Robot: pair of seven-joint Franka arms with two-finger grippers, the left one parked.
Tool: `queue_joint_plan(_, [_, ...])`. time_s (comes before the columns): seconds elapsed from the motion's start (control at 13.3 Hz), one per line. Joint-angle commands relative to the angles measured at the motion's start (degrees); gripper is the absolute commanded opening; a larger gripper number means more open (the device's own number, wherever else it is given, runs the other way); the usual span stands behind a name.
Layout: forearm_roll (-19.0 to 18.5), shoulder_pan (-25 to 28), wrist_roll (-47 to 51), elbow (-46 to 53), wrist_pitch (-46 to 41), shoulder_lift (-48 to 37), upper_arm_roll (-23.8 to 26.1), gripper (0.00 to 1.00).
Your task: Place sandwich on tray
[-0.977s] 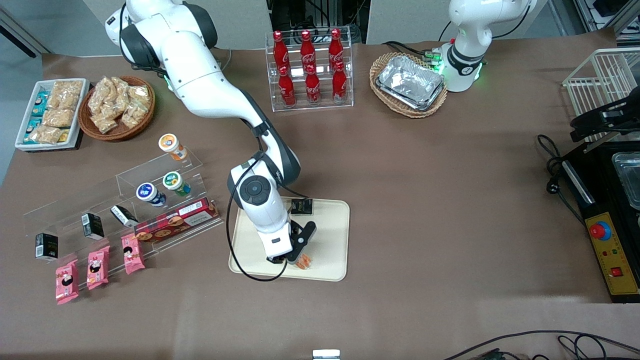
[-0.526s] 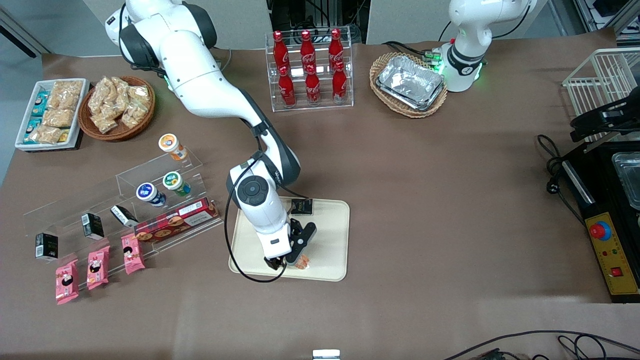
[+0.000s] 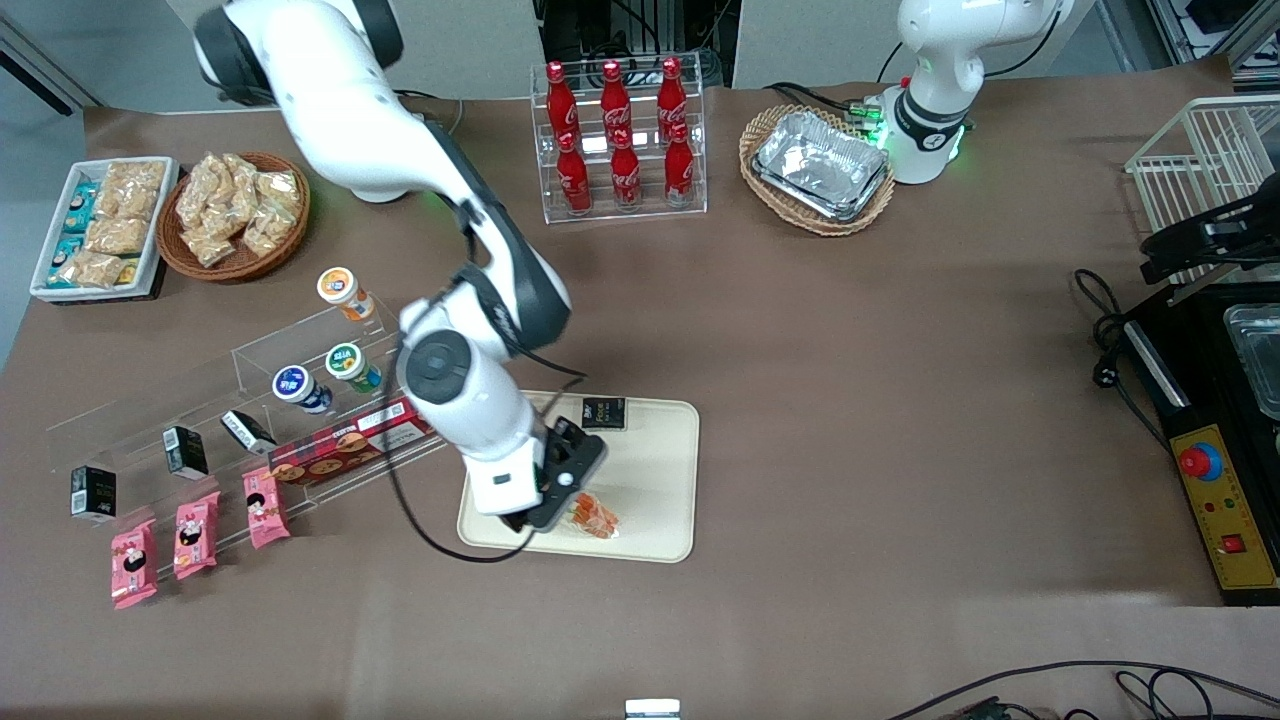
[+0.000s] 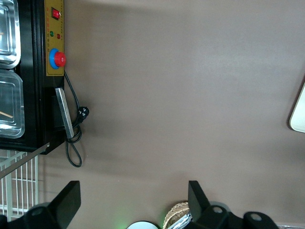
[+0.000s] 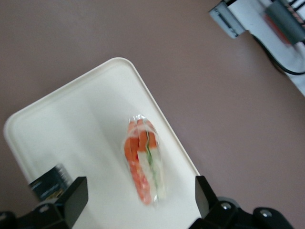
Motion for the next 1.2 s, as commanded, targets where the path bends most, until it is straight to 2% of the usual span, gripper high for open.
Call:
queue_joint_plan(0.0, [1.77, -3.81, 2.87, -2.14, -9.20, -9.23, 0.39, 1.00])
queue_joint_plan(0.23, [1.42, -6.18, 11.92, -3.11, -19.12, -16.97, 0.22, 1.00])
queue_joint_plan(0.53, [0.90, -13.12, 13.79, -3.47, -30.29, -24.88, 0.31, 1.00])
queue_joint_plan(0.83, [-6.82, -18.48, 22.39, -3.47, -39.61, -32.97, 1.10, 1.00])
queue_joint_plan(0.98, [-7.45, -24.36, 24.77, -3.47, -42.87, -35.70, 3.72, 1.00])
queue_joint_plan(1.13, [-7.63, -27.02, 28.53, -3.73, -45.16, -37.90, 4.17, 1.00])
